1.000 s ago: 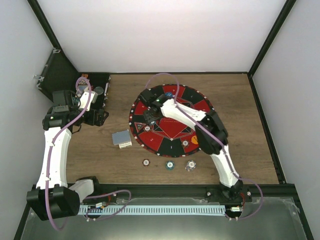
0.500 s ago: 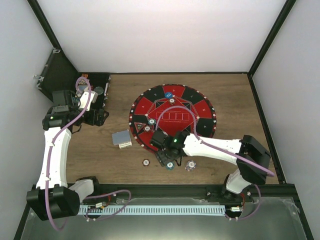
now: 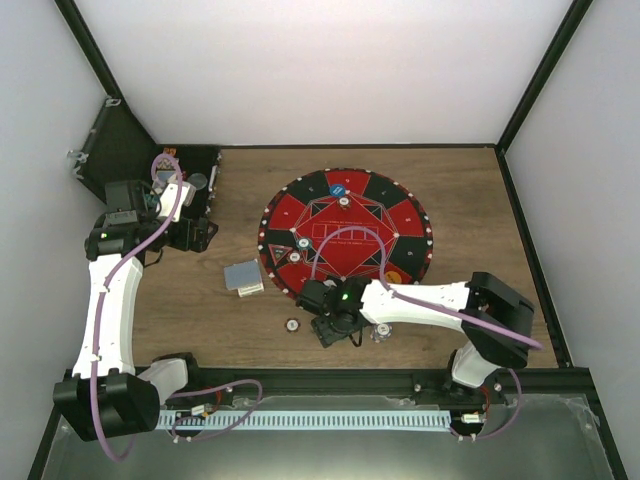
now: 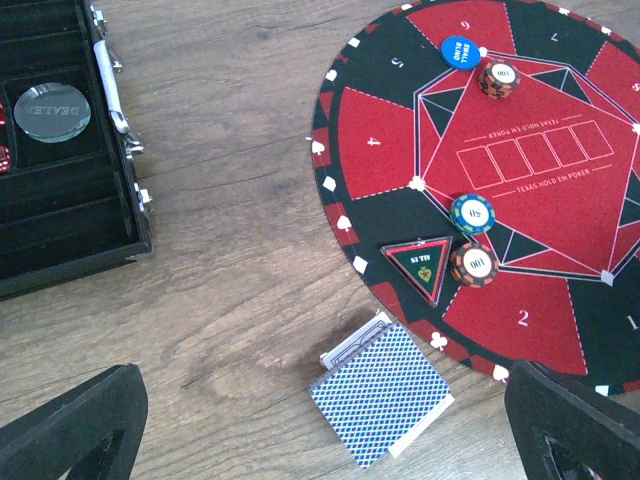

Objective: Distribute texas hold em gaming equipment

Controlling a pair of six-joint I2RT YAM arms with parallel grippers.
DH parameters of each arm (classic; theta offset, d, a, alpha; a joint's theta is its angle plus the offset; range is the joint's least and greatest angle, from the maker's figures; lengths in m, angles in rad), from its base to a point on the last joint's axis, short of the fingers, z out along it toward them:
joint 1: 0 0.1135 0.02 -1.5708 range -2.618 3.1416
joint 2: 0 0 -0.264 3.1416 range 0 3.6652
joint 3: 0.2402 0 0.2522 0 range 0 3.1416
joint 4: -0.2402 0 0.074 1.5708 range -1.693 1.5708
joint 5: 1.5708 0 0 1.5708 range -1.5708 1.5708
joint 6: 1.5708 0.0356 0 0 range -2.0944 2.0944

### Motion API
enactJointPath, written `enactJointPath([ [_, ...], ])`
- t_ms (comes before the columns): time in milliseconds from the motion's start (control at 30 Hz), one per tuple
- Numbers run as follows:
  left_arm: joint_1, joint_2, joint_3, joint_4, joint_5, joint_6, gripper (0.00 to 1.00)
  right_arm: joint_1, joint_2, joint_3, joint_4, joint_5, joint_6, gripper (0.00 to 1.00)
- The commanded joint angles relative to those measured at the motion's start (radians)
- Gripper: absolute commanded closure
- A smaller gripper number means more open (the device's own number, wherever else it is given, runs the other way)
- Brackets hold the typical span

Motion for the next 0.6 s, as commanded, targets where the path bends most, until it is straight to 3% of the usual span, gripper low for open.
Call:
enactJointPath([
  [0, 0.005, -0.021, 0.014, 0.002, 0.016, 0.002, 0.0, 0.007, 0.013, -0.017, 0.013, 0.018, 0.025, 0.32],
  [567, 0.006, -0.021, 0.018, -0.001, 0.011, 0.002, 0.0, 0.006, 0.031, -0.056, 0.041, 0.044, 0.031, 0.42],
])
